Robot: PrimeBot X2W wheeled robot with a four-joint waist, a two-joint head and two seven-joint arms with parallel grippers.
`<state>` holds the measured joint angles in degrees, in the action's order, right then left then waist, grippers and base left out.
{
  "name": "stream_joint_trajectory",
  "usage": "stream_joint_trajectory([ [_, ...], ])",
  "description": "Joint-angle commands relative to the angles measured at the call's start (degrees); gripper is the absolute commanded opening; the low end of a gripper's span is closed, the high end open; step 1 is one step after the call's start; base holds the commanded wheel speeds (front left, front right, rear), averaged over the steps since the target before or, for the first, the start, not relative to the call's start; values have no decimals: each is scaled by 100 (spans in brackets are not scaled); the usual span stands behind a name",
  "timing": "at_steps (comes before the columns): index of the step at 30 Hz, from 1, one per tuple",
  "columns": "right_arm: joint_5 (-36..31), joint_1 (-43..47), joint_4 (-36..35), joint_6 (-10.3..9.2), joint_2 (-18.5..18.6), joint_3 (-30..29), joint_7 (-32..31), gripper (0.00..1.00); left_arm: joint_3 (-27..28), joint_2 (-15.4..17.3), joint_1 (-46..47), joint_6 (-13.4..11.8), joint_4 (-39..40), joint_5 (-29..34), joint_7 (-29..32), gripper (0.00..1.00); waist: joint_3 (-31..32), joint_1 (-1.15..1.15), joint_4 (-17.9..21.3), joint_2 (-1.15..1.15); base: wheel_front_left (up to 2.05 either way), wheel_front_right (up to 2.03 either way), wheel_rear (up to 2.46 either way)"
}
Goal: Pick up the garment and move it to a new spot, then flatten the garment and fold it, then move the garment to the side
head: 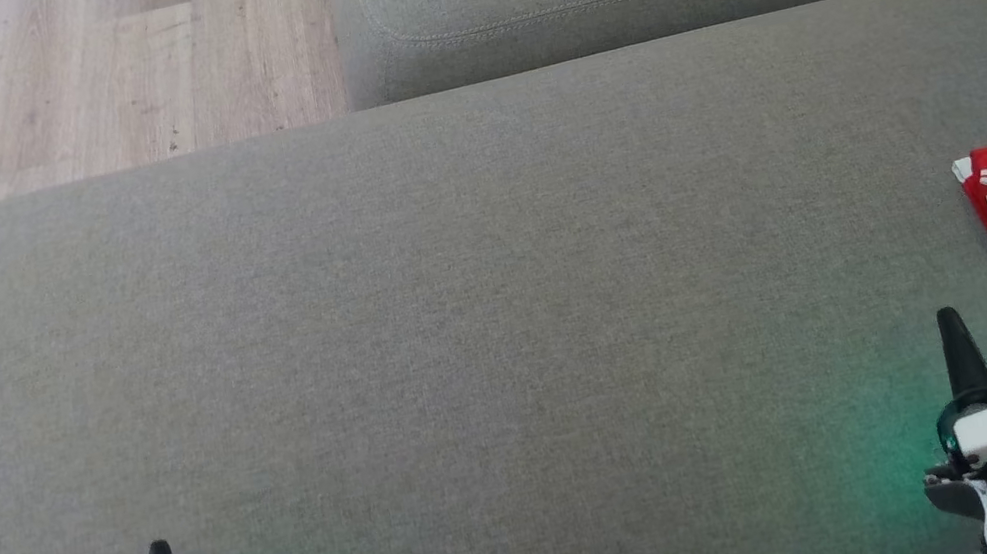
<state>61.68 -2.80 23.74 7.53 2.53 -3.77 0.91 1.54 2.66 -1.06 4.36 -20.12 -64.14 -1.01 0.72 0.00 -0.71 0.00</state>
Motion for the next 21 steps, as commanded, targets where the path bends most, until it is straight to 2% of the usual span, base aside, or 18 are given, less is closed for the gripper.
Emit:
stream_joint_trajectory([
  [1, 147, -291, -246, -3, 24, 60, -28, 0, 146, 15, 356, 55, 225, -126, 36, 0, -2, 0, 1, 0, 0, 0, 0],
  [21, 1492, -313, -582, -3, 29, -95, -358, 0, 308, 18, 527, 175, 401, -1367, 366, 0, -43, 0, 34, 0, 0, 0, 0],
])
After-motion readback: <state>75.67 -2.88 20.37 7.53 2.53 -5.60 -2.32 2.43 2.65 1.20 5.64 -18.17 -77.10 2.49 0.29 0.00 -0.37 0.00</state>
